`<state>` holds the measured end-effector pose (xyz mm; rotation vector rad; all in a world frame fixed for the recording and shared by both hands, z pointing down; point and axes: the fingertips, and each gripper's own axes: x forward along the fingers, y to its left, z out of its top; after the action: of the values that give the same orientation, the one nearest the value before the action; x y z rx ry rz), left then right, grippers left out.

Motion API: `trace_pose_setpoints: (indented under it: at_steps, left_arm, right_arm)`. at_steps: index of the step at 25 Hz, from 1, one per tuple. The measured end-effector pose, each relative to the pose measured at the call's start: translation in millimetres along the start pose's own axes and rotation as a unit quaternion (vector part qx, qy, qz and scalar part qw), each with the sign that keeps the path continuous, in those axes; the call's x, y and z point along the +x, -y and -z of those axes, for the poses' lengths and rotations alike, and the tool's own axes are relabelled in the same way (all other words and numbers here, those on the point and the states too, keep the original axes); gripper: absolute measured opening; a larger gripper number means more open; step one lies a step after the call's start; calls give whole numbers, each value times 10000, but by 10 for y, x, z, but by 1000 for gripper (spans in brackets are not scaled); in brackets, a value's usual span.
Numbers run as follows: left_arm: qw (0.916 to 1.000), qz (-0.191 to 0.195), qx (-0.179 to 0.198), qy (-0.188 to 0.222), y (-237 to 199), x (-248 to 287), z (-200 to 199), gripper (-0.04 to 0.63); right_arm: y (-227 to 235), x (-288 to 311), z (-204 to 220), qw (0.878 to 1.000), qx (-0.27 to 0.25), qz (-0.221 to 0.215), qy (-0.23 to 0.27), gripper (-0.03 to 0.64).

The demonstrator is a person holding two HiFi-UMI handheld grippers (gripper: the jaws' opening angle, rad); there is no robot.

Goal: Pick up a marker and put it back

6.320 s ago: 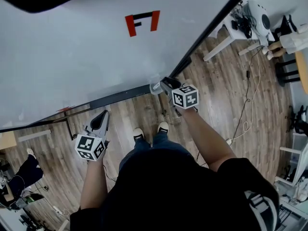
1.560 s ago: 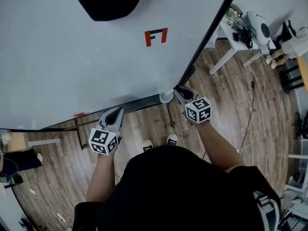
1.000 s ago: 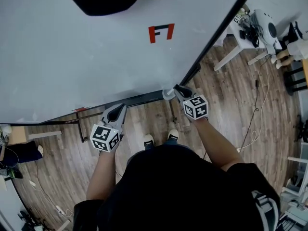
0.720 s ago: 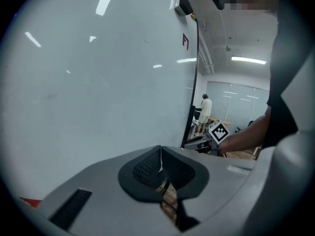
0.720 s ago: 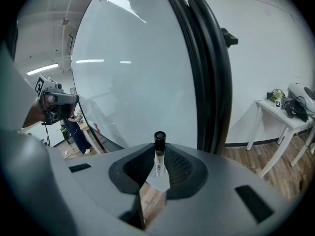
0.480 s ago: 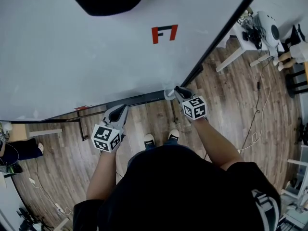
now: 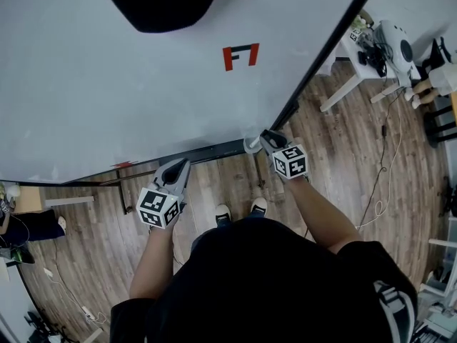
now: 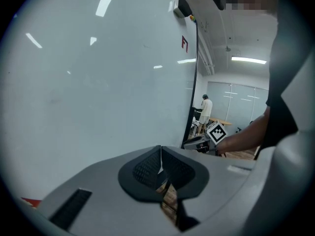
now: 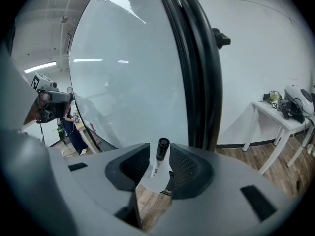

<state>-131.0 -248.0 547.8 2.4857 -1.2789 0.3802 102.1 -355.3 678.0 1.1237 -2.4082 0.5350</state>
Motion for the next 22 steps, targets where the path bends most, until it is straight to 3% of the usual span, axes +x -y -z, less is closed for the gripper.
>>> trace_pose_setpoints:
  at_steps: [12, 22]
  left_arm:
    - [9997, 28, 50, 227, 44, 4, -126, 14]
    - [9988, 101, 202, 426, 97, 18, -292, 14]
  right_arm:
    - [85, -592, -391, 9987, -97, 168, 461, 152]
    - [-126, -1200, -784, 9938, -362, 224, 1028, 94]
